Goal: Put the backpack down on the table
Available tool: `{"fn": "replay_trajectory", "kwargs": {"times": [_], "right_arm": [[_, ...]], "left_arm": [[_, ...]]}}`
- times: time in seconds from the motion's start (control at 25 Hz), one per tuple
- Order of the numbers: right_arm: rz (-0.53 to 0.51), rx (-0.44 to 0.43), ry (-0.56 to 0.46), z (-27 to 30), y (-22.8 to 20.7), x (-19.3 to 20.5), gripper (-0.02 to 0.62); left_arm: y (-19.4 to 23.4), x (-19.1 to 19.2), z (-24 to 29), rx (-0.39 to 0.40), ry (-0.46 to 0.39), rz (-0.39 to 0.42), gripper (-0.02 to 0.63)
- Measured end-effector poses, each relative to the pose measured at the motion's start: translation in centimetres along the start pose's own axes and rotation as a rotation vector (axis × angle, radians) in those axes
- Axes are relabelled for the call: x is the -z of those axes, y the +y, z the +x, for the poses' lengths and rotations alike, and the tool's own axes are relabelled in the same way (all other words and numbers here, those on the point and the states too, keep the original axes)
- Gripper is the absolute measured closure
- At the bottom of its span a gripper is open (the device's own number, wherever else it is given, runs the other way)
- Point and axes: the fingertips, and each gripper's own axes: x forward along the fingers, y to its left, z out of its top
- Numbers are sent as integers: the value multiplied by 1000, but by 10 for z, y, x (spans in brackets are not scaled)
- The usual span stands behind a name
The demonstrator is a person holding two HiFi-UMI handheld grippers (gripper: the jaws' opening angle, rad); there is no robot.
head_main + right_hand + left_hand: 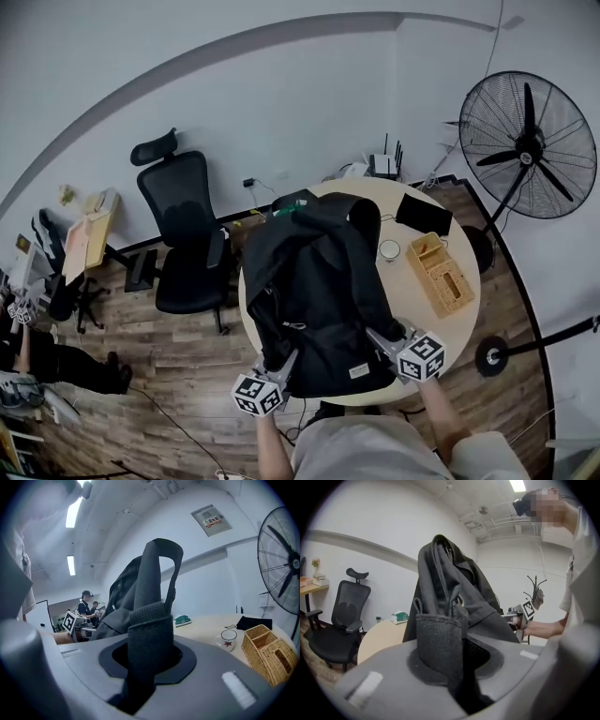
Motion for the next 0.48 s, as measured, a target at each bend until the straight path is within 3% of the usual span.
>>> {"fn": "replay_trajectory", "kwargs": {"times": [0.48], "right_arm": [[83, 113, -20, 47, -29, -2, 514]], "left_arm": [[61, -17, 46, 95, 85, 29, 465]]}}
